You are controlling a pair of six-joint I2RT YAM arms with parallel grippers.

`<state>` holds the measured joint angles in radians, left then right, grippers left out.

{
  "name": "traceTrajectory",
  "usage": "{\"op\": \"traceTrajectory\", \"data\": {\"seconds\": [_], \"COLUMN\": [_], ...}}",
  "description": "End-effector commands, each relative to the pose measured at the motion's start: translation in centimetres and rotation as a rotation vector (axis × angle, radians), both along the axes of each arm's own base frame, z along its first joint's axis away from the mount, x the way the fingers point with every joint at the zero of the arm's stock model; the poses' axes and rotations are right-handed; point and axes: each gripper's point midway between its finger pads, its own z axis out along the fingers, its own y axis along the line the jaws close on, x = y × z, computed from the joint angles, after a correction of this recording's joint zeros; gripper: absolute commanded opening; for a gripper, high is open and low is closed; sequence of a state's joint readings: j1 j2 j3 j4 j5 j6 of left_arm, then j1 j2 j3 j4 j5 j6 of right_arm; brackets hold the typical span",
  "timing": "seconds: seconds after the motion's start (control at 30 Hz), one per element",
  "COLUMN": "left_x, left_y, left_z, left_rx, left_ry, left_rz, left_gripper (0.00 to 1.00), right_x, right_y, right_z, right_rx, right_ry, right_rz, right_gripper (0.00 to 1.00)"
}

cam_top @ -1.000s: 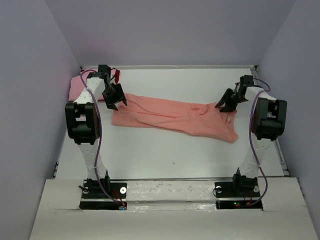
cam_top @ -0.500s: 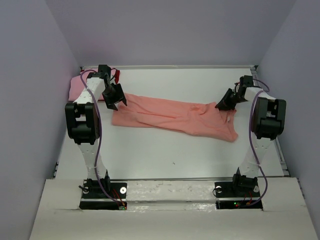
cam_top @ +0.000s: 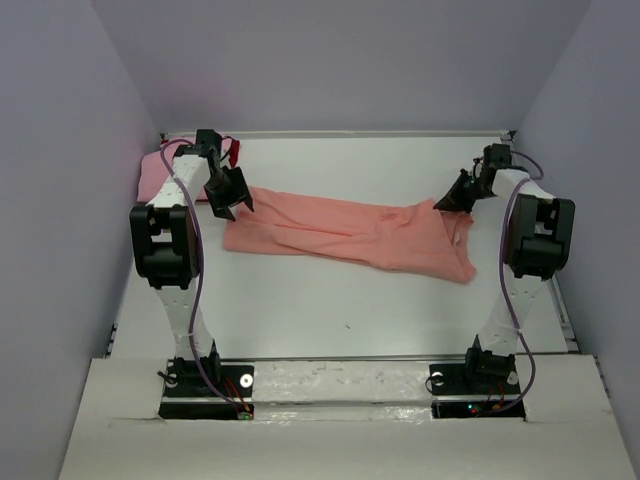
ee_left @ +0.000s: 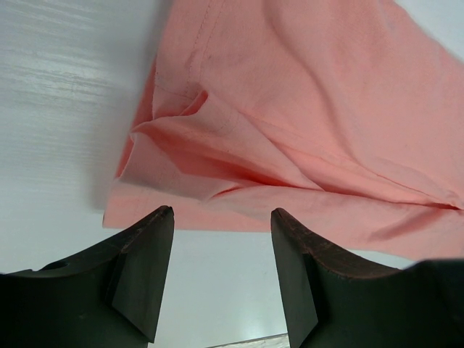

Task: Fold and stack the t-shirts
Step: Fold the other side of the tshirt into a rectangle

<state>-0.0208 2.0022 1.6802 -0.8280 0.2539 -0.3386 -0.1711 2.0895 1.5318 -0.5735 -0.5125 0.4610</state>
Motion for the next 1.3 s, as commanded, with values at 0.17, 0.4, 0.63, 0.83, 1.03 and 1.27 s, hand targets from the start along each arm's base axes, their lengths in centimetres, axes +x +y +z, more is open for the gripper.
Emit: {"op": "traceTrajectory", "data": {"seconds": [0.17, 0.4, 0.63, 0.83, 1.03, 1.27], "left_x": [0.5, 0.4, -0.2, -1.5, -1.8, -0.9], "left_y": [0.4, 0.3, 0.4, 2.0, 3.5, 3.8], "left_z": [1.3, 1.2, 0.7, -1.0, -1.7, -0.8], "left_rx": [-0.007, -0.008, -0.005, -0.043, -0.034, -0.037], "left_ry": [-0.032, -0.034, -0.019, 0.018, 0.023, -0.014], "left_rz": [0.013, 0.013, 0.003, 0.042, 0.062, 0.067], "left_gripper": [0.66, 0.66, 0.66, 0.66, 0.66, 0.66], "right_x": [2.3, 2.9, 3.2, 2.8, 2.5, 2.4], "right_y": [-3.4, -3.9, -3.6, -3.5, -3.5, -3.4], "right_z": [5.4, 6.8, 7.0, 6.5, 6.3, 6.3], "right_rx": [-0.024, -0.022, 0.005, 0.003, 0.004, 0.006], "right_ry": [-0.110, -0.136, -0.136, -0.123, -0.117, -0.117], "right_rz": [-0.047, -0.053, -0.049, -0.045, -0.044, -0.047], "right_gripper": [0.00, 0.00, 0.00, 0.00, 0.00, 0.00]}}
